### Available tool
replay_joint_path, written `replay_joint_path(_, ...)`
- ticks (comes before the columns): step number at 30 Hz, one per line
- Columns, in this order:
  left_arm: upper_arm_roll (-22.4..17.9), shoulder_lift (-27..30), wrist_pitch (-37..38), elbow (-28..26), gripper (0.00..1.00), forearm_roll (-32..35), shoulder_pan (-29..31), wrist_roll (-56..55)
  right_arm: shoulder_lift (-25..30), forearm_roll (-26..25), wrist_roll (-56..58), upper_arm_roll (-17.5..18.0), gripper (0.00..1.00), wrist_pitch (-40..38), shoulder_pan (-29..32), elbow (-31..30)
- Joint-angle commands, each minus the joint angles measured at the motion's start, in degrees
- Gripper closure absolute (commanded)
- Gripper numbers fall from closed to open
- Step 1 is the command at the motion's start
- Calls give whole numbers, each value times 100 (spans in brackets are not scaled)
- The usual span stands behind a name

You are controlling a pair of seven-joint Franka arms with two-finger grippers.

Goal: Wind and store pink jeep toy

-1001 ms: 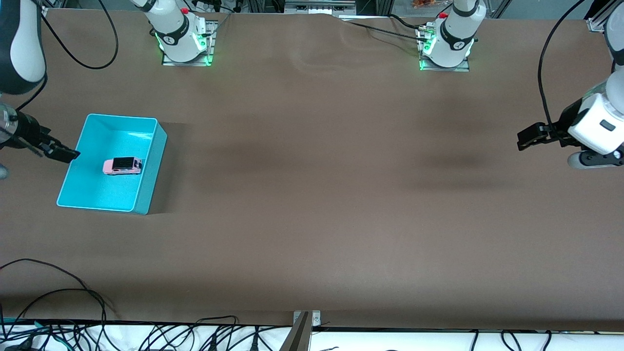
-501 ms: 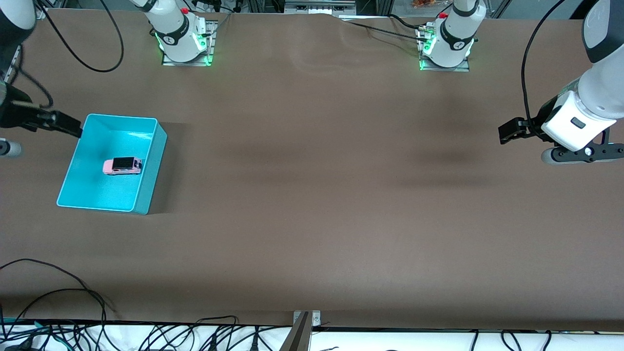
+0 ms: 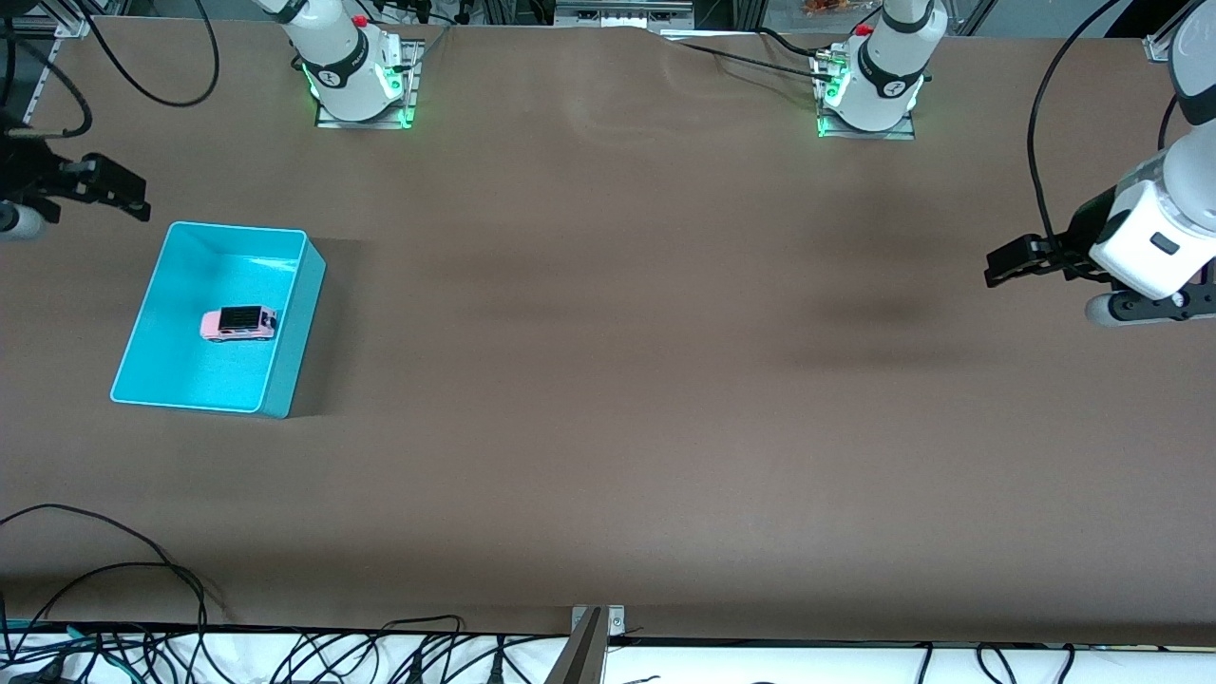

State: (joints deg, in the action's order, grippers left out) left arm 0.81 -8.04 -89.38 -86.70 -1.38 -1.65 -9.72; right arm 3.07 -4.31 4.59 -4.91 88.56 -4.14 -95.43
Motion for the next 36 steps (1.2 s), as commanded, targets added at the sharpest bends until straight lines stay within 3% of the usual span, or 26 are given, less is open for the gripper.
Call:
replay_joint_path(1, 7, 22, -27, 22, 0, -64, 24, 41, 124, 106, 86, 508, 0, 153, 475, -161)
replay_joint_path(17, 7, 13, -18, 57, 0, -55, 7, -30, 62, 97, 42, 588, 0, -138, 476, 33)
replay_joint_path(22, 7, 13, -27, 57, 0, -55, 24, -30, 62, 141, -2, 316, 0, -269, 265, 59)
replay_joint_path(27, -2, 13, -18, 57, 0, -55, 24, -21, 45, 668, -248, 166, 0, -182, 291, 68)
replay_joint_path(36, -2, 13, -18, 57, 0, 94, 33, -12, -8, 519, -248, 201, 0, -67, 256, 68)
